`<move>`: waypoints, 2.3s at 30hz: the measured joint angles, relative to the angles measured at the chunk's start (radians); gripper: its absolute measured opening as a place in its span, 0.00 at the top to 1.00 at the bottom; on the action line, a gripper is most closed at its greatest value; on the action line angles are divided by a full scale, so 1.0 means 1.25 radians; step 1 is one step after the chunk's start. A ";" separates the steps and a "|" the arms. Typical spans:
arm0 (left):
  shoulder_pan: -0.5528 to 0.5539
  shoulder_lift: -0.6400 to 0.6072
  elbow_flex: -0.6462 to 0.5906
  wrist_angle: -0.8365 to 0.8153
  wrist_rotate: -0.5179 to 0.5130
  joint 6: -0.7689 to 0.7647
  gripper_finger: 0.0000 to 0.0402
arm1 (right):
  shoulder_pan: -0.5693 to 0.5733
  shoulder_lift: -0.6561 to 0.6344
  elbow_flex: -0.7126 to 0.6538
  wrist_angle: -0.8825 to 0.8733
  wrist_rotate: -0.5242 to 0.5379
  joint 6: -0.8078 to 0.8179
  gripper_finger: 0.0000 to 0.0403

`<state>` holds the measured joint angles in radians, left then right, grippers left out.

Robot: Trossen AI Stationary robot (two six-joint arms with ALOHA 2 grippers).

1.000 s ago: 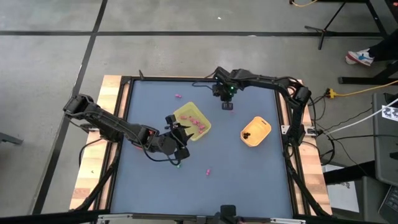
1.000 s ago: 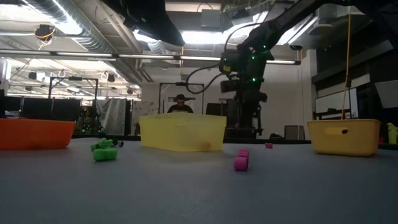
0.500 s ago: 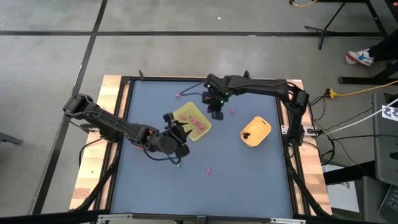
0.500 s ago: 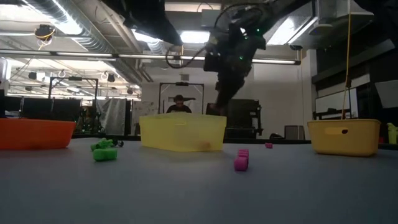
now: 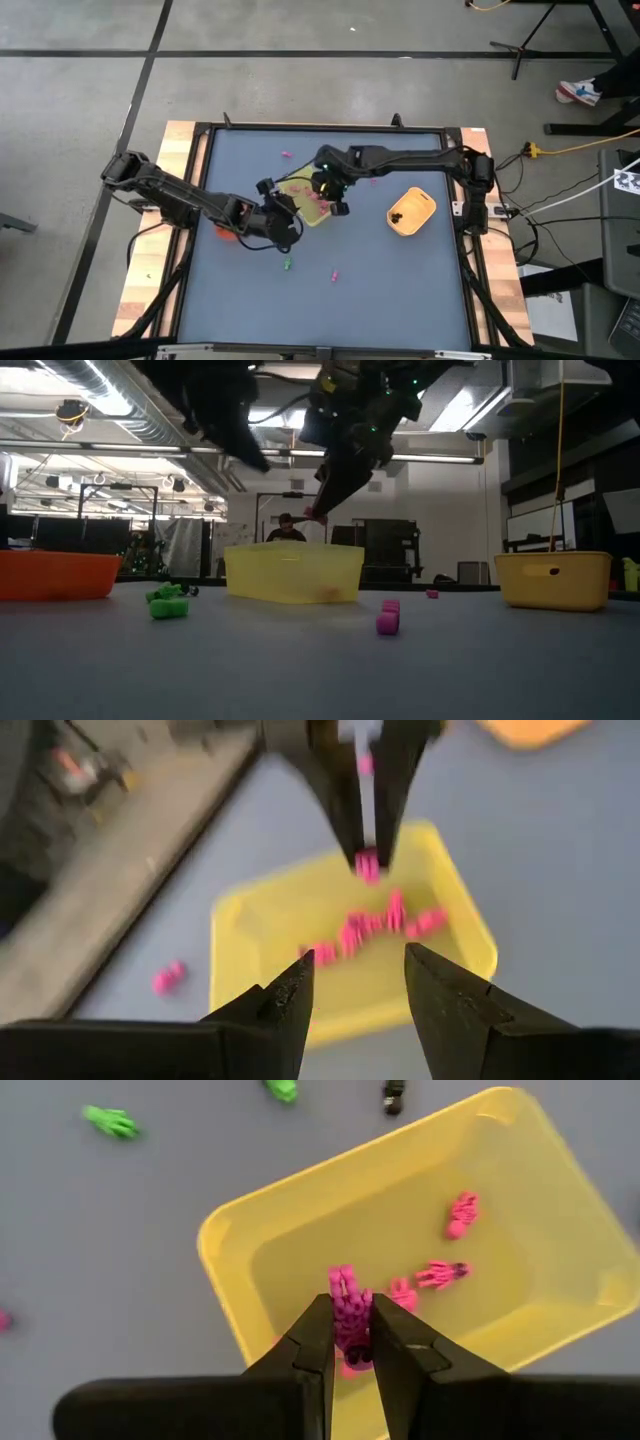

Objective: Sort Halloween decoration
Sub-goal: Put the pink skeleton toy into the yellow bin, then put the black skeleton toy into the yellow-orange bin

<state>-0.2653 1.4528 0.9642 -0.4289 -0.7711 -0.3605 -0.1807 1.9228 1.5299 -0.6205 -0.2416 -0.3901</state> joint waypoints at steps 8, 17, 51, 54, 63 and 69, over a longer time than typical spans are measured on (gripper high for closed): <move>0.044 0.000 0.000 -0.230 0.168 -0.142 0.65 | 0.026 0.000 0.000 0.017 0.094 -0.001 0.87; 0.133 0.000 0.000 -0.391 0.287 -0.156 0.65 | 0.024 -0.001 0.000 0.018 0.087 -0.003 0.84; 0.373 -0.001 -0.192 -0.138 0.532 0.112 0.65 | 0.024 -0.001 0.001 0.016 0.085 -0.005 0.59; 0.381 -0.001 -0.207 -0.114 0.539 0.124 0.65 | 0.024 -0.001 0.001 0.017 0.085 -0.005 0.59; 0.399 -0.001 -0.269 -0.009 0.581 0.144 0.65 | 0.024 -0.001 0.001 0.017 0.082 -0.006 0.59; 0.399 -0.003 -0.285 0.010 0.579 0.144 0.66 | 0.024 -0.001 0.001 0.017 0.082 -0.006 0.59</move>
<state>0.2337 1.4494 0.6079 -0.4165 -0.0470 -0.1800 -0.1509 1.9217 1.5307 -0.5991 -0.1387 -0.3974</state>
